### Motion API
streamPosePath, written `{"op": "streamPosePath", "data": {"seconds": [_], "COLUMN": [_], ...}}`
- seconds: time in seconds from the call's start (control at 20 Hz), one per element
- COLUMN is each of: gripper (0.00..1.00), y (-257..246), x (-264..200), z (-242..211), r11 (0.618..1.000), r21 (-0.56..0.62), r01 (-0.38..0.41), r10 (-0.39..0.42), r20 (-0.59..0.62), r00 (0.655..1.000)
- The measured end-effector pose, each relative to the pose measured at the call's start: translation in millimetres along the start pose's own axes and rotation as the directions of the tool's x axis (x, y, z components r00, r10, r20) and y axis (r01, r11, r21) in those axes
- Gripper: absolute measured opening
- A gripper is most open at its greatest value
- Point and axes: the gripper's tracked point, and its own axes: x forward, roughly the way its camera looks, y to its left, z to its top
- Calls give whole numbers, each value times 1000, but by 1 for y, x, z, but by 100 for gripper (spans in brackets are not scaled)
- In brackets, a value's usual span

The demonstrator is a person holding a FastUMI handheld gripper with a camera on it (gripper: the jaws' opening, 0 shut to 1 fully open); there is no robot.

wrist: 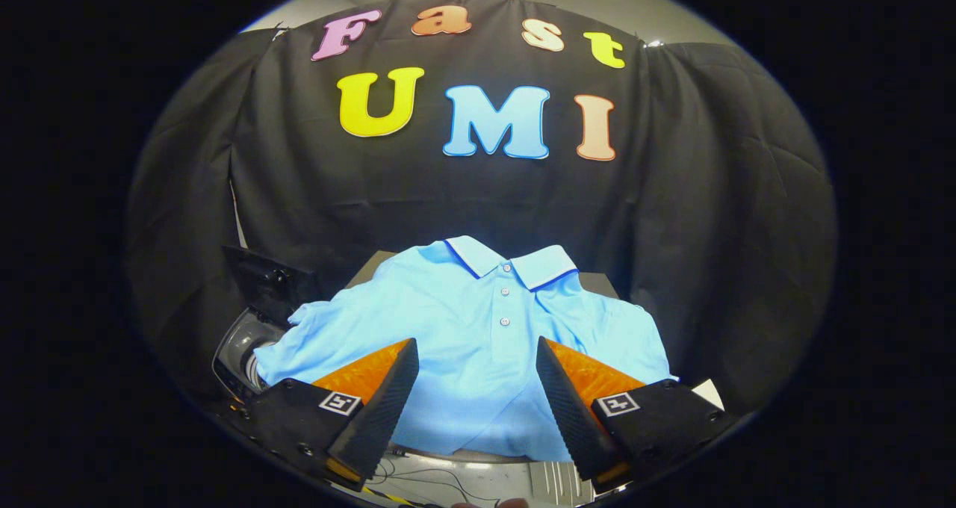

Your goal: Put the clothes into the washing machine and then close the washing machine lid.

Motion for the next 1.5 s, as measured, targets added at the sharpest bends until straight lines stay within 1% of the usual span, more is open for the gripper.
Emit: {"op": "streamPosePath", "data": {"seconds": [0.2,0.35,0.55,0.65,0.8,0.85,0.95,1.0,1.25,1.35,1.5], "gripper": [98,99,99,99,99,98,95,95,95,86,86], "y": [-8,-10,-19,-19,-18,-14,-14,-15,-13,-9,-11], "x": [28,47,69,80,83,84,85,85,83,85,85], "z": [-7,-8,-13,-20,-22,-22,-22,-23,-21,-22,-23], "r11": [1000,1000,999,1000,999,999,998,997,996,997,996], "r21": [-16,-2,-23,-9,31,38,49,58,59,37,47], "r01": [8,9,34,18,-9,-27,-41,-48,-63,-68,-71], "r10": [-9,-9,-36,-19,13,33,48,56,70,72,78], "r20": [-47,-70,-109,-133,-143,-144,-148,-146,-130,-144,-170], "r00": [999,997,993,991,990,989,988,988,989,987,982]}}
